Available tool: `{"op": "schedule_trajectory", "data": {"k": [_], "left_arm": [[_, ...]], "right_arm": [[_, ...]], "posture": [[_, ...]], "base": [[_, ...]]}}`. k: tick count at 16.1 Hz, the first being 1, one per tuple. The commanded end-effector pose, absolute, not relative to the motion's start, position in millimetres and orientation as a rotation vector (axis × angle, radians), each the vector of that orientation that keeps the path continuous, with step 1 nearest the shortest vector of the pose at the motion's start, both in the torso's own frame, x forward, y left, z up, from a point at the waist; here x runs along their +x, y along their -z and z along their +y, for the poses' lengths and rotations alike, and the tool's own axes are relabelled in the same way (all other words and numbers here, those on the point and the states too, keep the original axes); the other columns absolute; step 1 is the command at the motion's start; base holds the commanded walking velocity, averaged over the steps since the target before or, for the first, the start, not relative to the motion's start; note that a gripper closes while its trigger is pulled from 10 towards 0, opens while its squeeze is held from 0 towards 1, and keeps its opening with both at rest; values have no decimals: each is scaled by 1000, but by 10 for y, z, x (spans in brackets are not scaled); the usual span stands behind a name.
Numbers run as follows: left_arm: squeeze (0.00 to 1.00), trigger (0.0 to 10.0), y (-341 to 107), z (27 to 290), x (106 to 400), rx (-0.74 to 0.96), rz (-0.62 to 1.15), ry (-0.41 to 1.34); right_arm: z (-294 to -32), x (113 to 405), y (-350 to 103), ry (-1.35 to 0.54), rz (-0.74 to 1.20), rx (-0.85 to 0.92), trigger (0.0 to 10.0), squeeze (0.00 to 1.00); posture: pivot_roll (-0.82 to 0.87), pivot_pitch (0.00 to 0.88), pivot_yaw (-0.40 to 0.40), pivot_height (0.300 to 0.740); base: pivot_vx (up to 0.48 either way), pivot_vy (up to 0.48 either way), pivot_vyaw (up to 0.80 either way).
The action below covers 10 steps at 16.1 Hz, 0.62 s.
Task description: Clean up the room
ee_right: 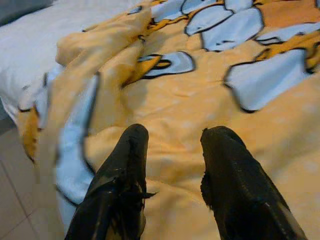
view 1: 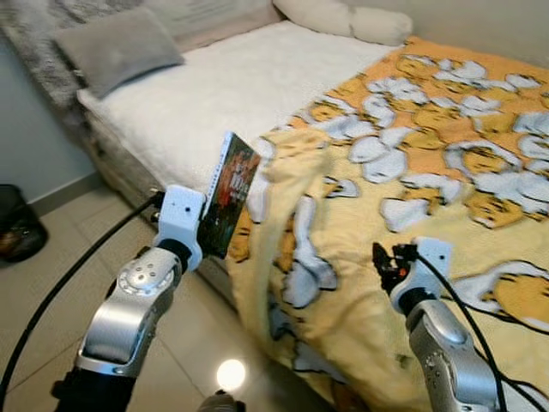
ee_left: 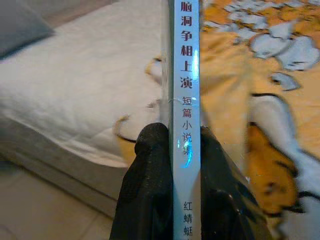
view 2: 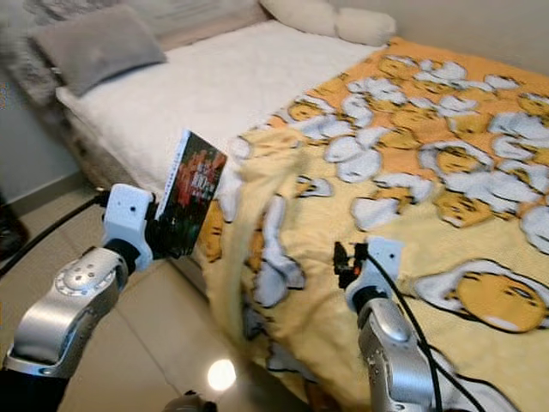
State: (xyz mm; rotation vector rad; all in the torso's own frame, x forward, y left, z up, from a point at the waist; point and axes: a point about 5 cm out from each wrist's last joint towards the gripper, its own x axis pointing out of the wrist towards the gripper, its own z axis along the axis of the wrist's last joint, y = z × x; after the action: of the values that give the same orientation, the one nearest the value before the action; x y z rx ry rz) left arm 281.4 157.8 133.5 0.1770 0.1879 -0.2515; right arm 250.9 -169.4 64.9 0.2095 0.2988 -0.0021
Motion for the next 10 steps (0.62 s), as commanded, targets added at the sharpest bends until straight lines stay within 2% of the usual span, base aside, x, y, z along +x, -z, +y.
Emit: {"op": "schedule_trajectory", "data": {"k": [1,7,8,10], "left_arm": [[0,10000,-1435,1636,2858,198,133,214],[0,10000,-1442,1671,2877,206,119,194],[0,10000,-1443,1654,2867,146,134,191],[0,10000,-1463,1619,2860,150,118,212]], "right_arm": [[-1679,2560,-700,20,291,205,10000,0],[-1618,2613,-732,27,299,221,10000,0],[-1595,2614,-725,24,313,227,10000,0],[-1582,2614,-724,17,320,227,10000,0]], "posture": [[-15,0,41,740],[-8,0,42,740],[-7,0,40,740],[-5,0,37,740]], "base": [[0,480,0],[0,480,0],[0,0,-800],[0,0,-800]]}}
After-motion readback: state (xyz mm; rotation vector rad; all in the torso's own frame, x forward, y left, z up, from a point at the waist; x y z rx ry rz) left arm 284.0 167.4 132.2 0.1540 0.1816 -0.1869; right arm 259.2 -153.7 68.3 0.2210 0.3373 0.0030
